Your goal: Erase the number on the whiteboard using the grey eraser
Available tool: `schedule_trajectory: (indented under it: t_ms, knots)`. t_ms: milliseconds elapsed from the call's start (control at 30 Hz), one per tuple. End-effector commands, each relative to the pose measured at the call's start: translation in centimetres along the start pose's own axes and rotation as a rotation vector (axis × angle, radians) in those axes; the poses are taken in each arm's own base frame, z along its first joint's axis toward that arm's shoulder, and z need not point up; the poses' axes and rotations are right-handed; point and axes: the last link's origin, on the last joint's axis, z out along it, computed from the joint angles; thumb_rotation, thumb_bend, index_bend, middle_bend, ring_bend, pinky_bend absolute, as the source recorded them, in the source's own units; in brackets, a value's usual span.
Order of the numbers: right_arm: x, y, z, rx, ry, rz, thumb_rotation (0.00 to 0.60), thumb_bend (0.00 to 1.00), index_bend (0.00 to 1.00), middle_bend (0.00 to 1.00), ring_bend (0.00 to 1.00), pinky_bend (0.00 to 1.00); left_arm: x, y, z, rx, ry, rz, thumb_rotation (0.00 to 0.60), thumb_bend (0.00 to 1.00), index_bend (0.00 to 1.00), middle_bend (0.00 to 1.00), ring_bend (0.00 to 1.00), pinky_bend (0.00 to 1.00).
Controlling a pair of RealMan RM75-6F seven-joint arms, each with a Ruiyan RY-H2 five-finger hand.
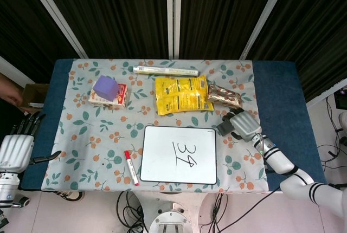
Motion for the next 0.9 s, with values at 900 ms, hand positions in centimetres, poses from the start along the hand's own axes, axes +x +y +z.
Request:
schedule_trajectory:
  t_ms: [900]
  knots:
    - [-0.30,0.09,0.40,-0.001,0.027,0.005,0.600,0.31,0.53,0.47,0.36,0.45,-0.66,-0.08,0.38,0.001,-0.024,-0.007,0.308,0.00,0.00,0.03,0.02,0.13]
